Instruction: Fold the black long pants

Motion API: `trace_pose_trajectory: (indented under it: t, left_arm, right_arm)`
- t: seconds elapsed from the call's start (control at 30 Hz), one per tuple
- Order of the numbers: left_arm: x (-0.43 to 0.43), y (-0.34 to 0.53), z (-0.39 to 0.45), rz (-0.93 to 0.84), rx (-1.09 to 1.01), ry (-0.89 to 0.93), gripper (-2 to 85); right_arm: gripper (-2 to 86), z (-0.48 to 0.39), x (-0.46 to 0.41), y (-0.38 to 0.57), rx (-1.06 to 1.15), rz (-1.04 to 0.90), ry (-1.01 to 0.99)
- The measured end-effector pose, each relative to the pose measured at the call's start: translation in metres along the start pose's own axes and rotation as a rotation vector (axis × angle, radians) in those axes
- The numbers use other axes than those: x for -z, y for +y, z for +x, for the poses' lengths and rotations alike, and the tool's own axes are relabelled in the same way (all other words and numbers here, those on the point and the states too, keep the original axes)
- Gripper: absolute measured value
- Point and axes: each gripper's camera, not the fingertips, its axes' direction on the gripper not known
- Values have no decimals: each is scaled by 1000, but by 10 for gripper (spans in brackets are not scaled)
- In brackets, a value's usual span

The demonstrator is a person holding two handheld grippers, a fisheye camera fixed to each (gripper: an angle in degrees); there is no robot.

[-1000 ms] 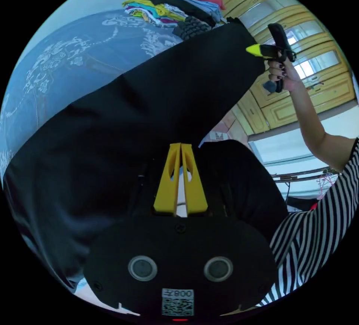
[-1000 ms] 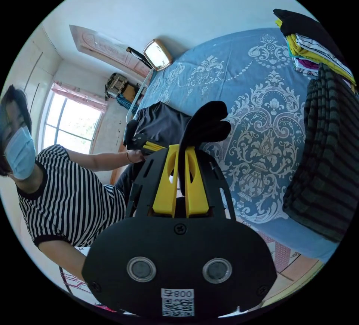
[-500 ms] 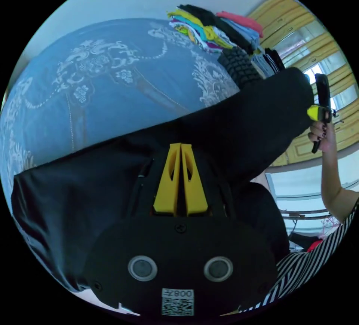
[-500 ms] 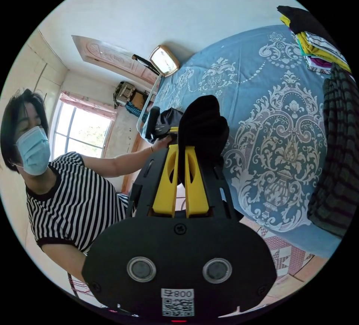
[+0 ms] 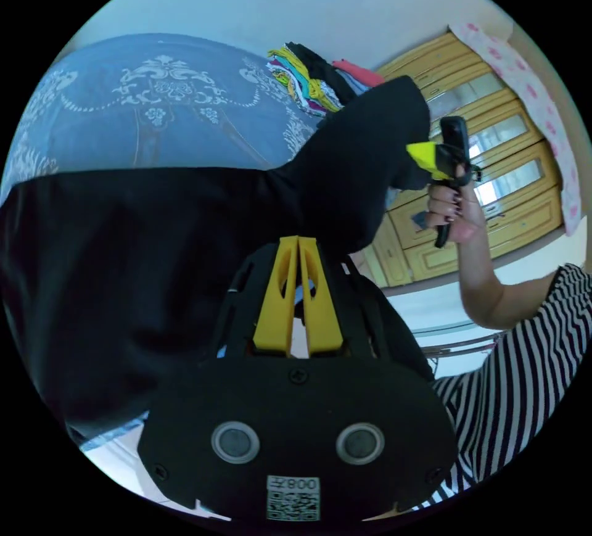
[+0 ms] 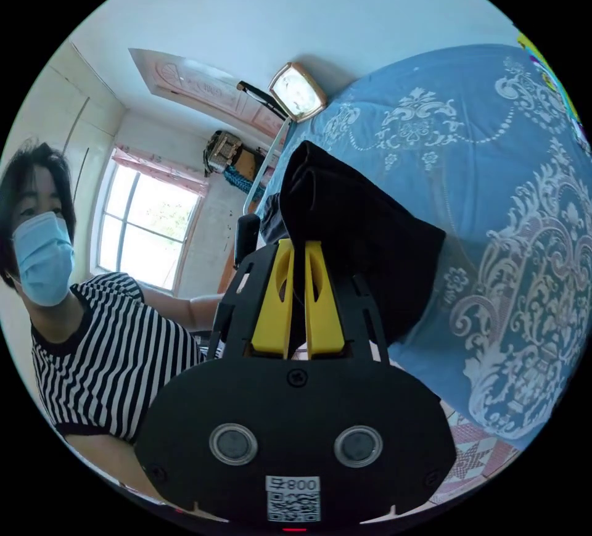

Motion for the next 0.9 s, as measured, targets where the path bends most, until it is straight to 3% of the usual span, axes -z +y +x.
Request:
trace_pose_trajectory:
  t: [0.4, 0.63, 0.77, 0.9]
  left_arm:
    - [158, 99, -85, 140, 235, -40, 3]
    - [211, 130, -123, 168, 323, -63, 3]
    - [234, 134, -139, 166, 346, -86, 5]
    - [255, 134, -154, 186, 364, -73, 16]
  right_arm:
    - [29, -34, -173, -96, -94, -158, 37]
    - [78, -51, -268, -129, -108, -364, 75]
    - [159, -77, -276, -142, -63, -389, -40]
    - [164, -102, -257, -144, -9, -330, -80]
